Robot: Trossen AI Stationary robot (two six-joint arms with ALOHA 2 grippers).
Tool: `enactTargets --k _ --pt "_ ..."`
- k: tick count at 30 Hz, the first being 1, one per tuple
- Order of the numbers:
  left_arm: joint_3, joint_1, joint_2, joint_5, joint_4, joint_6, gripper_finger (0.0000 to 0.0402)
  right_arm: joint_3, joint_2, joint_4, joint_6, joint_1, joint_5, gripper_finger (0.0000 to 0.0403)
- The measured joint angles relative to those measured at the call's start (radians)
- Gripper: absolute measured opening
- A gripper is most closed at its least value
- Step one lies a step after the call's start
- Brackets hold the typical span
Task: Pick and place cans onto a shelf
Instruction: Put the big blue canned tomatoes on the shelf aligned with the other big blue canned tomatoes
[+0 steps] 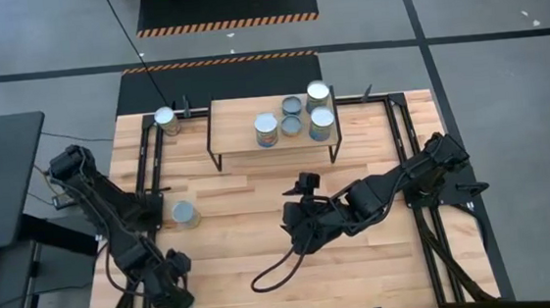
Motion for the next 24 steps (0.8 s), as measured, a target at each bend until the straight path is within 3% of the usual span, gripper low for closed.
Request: enactTargets --k 9,16,24 --pt "0.000 -0.054 0.039 0.001 0.020 -0.125 0.0334 0.000 0.000 -0.025 0.000 0.000 -0.003 0.0375" --pt "0.029 -0.065 0.062 0.006 0.031 -0.141 0.0334 0.000 0.000 -0.031 -0.009 -0.002 -0.004 0.0375" --pt "0.034 -0.064 0.063 0.027 -0.067 -0.103 0.0318 0.000 0.000 -0.030 -0.008 -0.003 -0.002 0.0375"
